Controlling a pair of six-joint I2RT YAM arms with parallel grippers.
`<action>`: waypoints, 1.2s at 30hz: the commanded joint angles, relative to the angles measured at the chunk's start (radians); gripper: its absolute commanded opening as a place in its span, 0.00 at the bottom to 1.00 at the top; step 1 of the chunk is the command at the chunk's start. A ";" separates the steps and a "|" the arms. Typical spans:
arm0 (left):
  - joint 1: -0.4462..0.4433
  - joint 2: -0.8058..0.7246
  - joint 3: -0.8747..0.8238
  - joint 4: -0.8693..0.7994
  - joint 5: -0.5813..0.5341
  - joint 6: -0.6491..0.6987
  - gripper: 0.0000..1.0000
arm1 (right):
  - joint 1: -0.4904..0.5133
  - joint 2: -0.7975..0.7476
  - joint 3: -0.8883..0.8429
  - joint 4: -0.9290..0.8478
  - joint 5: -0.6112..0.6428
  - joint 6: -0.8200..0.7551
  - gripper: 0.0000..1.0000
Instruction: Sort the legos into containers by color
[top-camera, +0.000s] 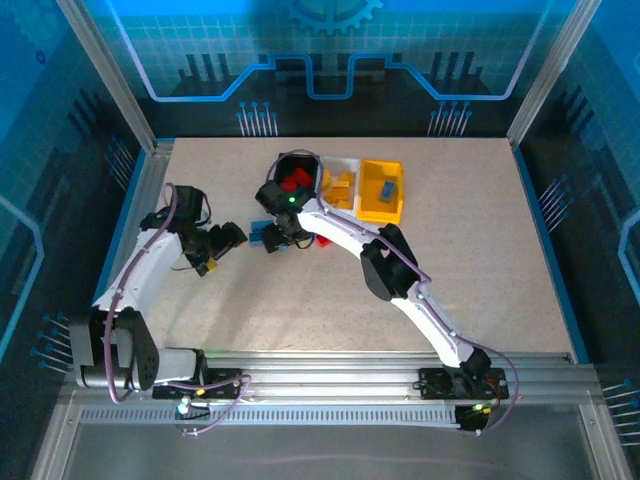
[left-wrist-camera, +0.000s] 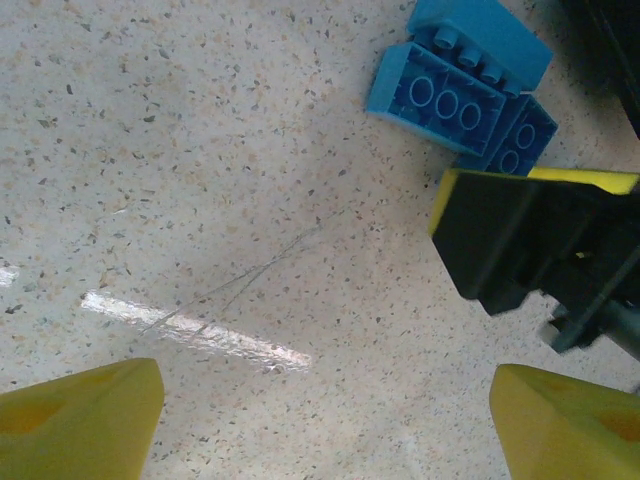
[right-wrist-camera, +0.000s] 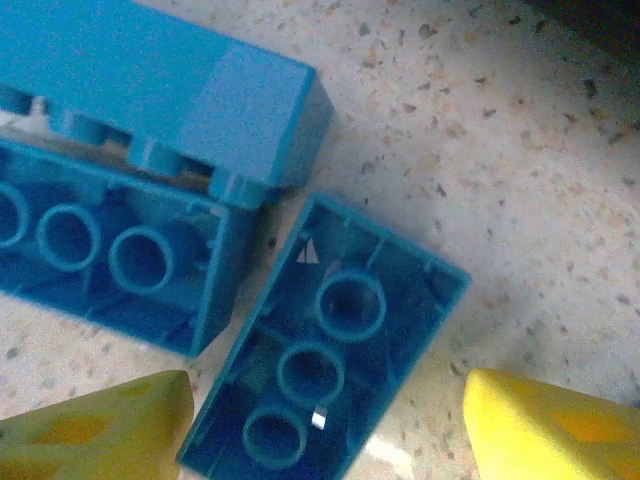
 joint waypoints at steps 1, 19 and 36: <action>0.010 -0.021 -0.009 -0.034 -0.006 0.027 0.86 | -0.010 0.054 0.082 -0.063 0.024 0.005 0.69; 0.005 0.212 0.192 -0.020 -0.012 0.171 0.86 | -0.078 -0.447 -0.422 0.110 0.024 -0.003 0.23; -0.104 0.669 0.652 -0.175 -0.174 0.364 0.99 | -0.502 -0.445 -0.410 0.131 0.048 -0.080 0.27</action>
